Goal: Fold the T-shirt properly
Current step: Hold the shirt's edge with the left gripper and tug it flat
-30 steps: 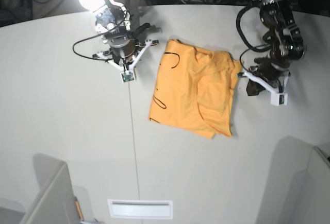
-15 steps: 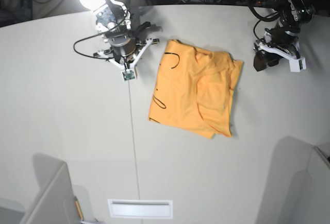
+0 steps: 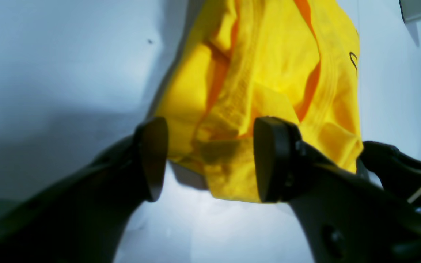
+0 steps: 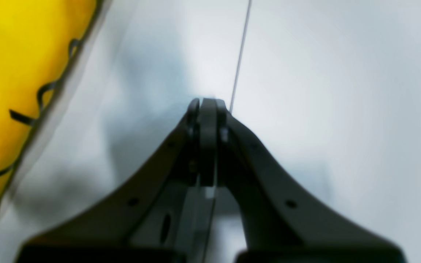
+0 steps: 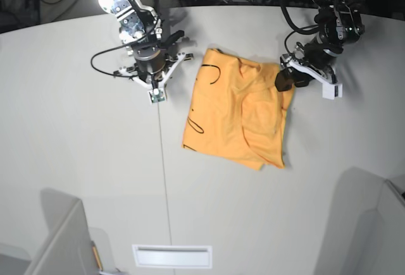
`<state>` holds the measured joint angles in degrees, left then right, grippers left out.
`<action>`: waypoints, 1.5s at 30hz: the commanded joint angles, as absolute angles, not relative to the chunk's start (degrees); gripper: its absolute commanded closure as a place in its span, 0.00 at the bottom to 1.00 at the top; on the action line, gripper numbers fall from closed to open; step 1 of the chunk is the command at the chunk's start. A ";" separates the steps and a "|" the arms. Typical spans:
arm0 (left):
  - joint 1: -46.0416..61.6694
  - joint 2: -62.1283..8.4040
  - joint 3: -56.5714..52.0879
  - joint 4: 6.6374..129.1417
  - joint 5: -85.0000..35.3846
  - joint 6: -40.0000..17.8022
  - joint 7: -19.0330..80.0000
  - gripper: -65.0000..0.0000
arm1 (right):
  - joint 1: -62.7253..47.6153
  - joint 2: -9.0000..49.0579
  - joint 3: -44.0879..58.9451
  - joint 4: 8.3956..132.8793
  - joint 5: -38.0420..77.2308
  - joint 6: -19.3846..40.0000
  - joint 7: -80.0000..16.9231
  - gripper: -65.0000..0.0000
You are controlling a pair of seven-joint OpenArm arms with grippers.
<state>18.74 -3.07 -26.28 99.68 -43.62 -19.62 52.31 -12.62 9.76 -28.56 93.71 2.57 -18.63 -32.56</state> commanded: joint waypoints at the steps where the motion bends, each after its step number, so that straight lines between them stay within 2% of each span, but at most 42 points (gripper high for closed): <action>1: 18.42 -3.38 -25.71 100.70 -44.79 -20.00 51.56 0.50 | -13.05 9.98 -28.35 93.49 3.56 -18.77 -34.86 1.00; 16: 16.92 -3.30 -24.57 99.74 -44.70 -19.74 51.47 0.51 | -12.97 9.89 -28.26 93.49 3.56 -18.77 -34.51 1.00; 21: 16.31 -3.30 -24.66 95.87 -44.26 -19.74 51.47 0.51 | -12.97 9.89 -28.26 93.49 3.56 -18.77 -34.51 1.00; 45: 15.69 -3.30 -24.48 95.87 -44.70 -19.74 51.47 0.53 | -12.62 9.89 -28.26 93.49 3.56 -18.77 -34.51 1.00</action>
